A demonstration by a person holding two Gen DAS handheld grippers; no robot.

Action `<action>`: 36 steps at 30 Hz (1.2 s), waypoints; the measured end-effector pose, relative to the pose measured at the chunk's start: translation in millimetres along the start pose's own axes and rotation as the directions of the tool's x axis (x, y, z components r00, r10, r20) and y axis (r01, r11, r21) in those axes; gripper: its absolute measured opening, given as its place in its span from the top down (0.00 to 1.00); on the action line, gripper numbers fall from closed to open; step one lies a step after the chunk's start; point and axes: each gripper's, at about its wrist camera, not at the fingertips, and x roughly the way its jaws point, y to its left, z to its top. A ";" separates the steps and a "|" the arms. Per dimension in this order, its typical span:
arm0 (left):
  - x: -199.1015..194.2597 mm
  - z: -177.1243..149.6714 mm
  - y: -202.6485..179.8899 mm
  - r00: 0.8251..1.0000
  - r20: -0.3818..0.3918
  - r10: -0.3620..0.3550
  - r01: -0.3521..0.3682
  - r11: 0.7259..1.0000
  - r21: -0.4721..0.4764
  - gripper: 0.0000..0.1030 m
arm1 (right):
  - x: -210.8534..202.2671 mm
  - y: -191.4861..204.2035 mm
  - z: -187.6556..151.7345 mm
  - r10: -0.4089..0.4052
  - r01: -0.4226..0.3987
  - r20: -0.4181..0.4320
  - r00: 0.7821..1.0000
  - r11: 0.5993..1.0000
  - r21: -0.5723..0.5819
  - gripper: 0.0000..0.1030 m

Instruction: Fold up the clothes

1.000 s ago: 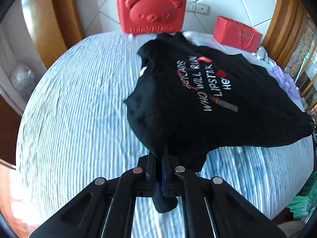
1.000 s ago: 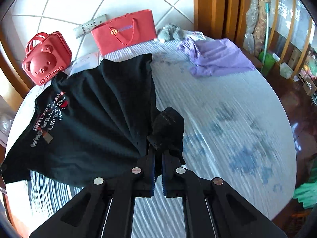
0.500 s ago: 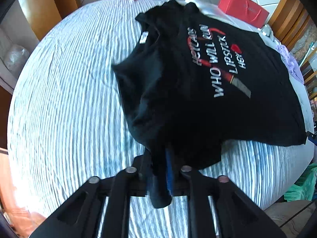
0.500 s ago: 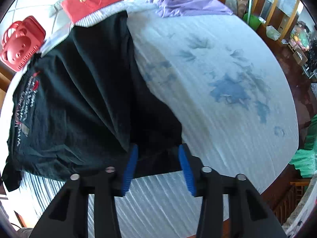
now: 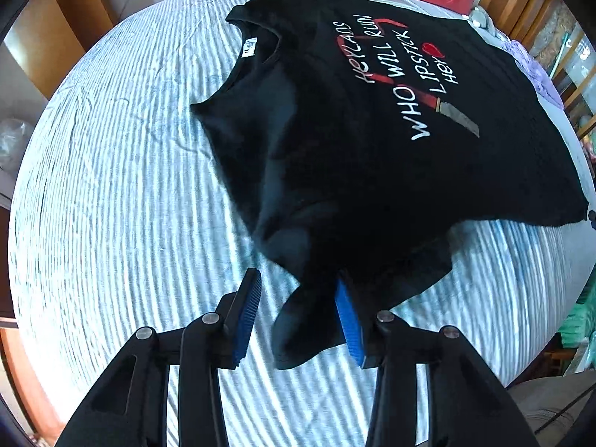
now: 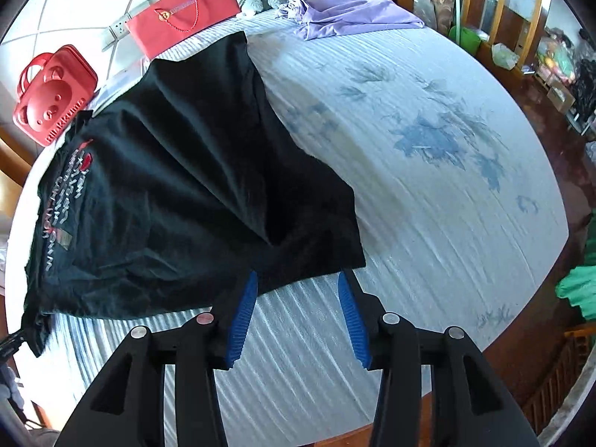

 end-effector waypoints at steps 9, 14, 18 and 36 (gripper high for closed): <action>10.3 -11.2 -2.3 0.999 -0.009 -0.036 0.036 0.999 -0.003 0.52 | 14.6 3.3 3.3 -0.032 0.032 -0.001 1.000 0.999 0.003 0.47; 7.3 -16.7 -6.5 0.997 -0.005 -0.071 0.071 0.997 -0.029 0.51 | 18.9 5.7 2.5 -0.035 0.035 -0.012 0.999 0.999 -0.003 0.47; 2.4 -21.5 -19.2 0.997 0.005 -0.075 0.075 0.997 0.002 0.91 | 26.4 8.8 0.7 -0.020 0.019 -0.032 0.999 1.000 -0.024 0.58; -57.1 134.1 11.5 0.968 0.221 -0.120 0.123 0.992 0.000 0.97 | -19.3 24.1 116.0 0.120 -0.120 0.172 0.978 0.993 -0.009 0.97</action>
